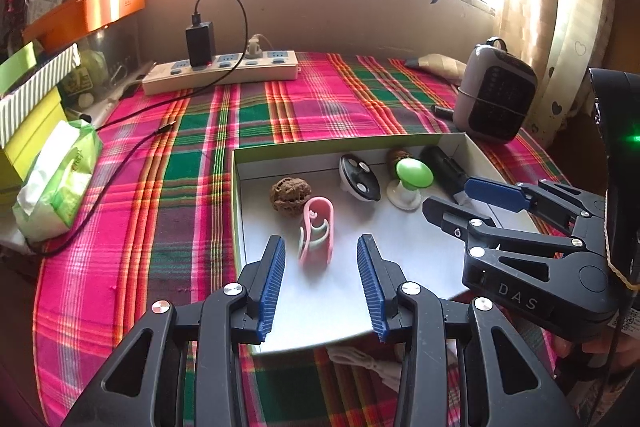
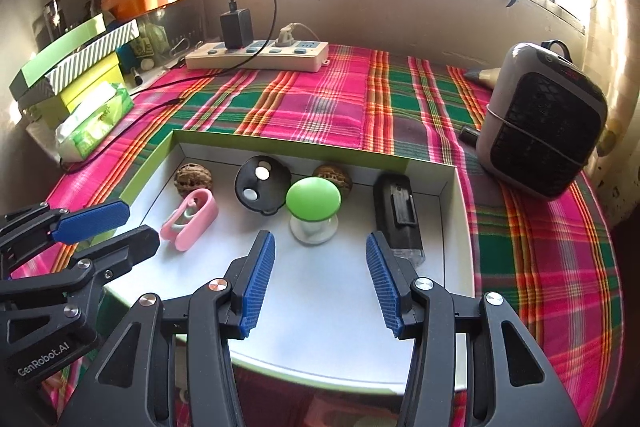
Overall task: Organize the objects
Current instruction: 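Withdraw both grippers from the box toward the white cable and knob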
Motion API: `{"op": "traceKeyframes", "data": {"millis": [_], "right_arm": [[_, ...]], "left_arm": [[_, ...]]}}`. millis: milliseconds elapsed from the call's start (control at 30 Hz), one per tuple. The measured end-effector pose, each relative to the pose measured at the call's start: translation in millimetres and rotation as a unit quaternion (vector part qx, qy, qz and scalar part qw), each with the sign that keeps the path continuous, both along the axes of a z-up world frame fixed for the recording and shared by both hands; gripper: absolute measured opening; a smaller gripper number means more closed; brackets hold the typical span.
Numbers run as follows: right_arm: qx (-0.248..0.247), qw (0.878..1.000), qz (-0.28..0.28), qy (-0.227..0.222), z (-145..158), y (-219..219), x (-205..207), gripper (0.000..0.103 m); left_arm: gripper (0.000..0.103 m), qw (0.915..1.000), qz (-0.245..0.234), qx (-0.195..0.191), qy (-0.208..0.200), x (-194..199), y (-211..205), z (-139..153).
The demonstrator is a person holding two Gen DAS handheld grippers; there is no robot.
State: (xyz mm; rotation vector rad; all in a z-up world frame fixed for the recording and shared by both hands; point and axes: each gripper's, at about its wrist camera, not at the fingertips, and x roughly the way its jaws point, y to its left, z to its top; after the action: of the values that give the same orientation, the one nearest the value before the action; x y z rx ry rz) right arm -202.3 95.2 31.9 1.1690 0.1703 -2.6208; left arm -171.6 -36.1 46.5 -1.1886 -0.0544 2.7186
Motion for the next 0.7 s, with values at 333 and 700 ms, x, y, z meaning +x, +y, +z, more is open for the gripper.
{"op": "traceKeyframes", "data": {"millis": [333, 700], "right_arm": [[-0.013, 1.000, -0.005, 0.023, 11.8, 11.4, 32.6, 0.049], [-0.026, 0.999, 0.002, 0.037, 11.2, 19.7, 78.6, 0.049]], "left_arm": [[0.036, 0.9998, 0.012, 0.008, 0.014, 32.6, -6.3, 6.8], [0.036, 0.9993, 0.004, 0.033, -0.014, 54.4, 1.6, -9.6]]}}
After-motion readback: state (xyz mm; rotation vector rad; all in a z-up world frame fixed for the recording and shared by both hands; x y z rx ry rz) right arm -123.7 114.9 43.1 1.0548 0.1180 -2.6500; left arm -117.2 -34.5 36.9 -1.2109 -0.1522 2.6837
